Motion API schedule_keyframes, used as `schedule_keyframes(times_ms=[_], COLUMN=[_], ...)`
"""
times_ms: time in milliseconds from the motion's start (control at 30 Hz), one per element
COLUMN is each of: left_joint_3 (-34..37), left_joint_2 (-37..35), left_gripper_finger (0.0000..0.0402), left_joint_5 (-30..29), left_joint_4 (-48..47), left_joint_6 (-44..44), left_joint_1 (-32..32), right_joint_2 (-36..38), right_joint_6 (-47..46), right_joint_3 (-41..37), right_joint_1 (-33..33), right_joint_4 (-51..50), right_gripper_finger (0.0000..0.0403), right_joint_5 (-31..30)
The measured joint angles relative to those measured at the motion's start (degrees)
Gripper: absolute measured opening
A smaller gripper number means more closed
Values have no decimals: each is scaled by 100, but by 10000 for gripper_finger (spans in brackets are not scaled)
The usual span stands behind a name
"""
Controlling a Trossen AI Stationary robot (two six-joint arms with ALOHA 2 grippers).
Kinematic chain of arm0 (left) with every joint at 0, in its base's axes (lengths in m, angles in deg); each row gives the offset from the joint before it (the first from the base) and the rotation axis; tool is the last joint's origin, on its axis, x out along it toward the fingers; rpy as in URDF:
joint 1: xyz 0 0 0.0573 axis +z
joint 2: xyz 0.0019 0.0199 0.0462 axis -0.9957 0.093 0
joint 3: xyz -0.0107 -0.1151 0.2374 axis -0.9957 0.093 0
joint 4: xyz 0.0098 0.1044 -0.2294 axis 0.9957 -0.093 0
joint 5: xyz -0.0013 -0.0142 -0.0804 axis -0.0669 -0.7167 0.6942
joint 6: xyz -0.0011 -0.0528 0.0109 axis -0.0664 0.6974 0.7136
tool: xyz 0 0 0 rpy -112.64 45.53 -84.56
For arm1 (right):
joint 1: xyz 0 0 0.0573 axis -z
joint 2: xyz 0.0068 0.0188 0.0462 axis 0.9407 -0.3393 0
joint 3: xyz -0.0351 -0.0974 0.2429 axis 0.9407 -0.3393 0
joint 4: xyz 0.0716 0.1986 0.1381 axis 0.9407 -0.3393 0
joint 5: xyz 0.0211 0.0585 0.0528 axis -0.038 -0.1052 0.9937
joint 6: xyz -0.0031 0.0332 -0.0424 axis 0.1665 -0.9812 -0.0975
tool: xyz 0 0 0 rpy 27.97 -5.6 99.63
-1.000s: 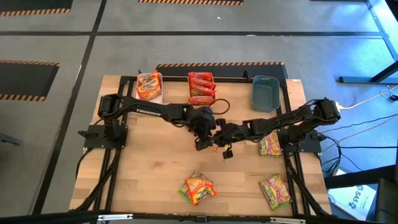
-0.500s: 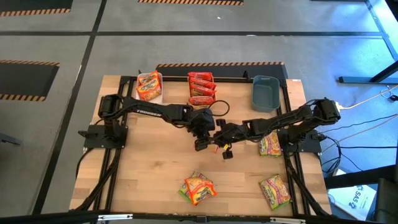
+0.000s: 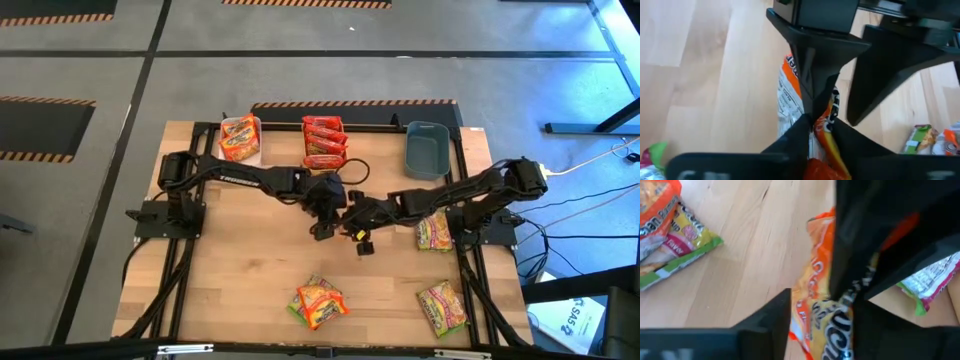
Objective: Sort Maruchan noodles
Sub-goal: Put the light orange noodle pack into the white bin
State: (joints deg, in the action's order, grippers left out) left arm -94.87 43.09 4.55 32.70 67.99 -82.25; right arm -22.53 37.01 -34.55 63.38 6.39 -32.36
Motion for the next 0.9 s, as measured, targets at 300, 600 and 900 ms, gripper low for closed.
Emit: schedule_keyframes(times_ms=[300,600,900], left_joint_3=[-14,20,1144], left_joint_2=[-57,-872,-2145], left_gripper_finger=[11,4,2], left_joint_5=[-97,-372,-1226], left_joint_4=[9,-874,-947], left_joint_6=[-161,-449,-466], left_joint_1=[-1,-115,-90], right_joint_2=[167,1407,1834], right_joint_6=[9,-255,-233], right_joint_3=[483,-60,-726], right_joint_1=[-3,11,49], right_joint_4=[-1205,-1351,-693], right_gripper_finger=[210,211,211], right_joint_5=[65,-269,-977])
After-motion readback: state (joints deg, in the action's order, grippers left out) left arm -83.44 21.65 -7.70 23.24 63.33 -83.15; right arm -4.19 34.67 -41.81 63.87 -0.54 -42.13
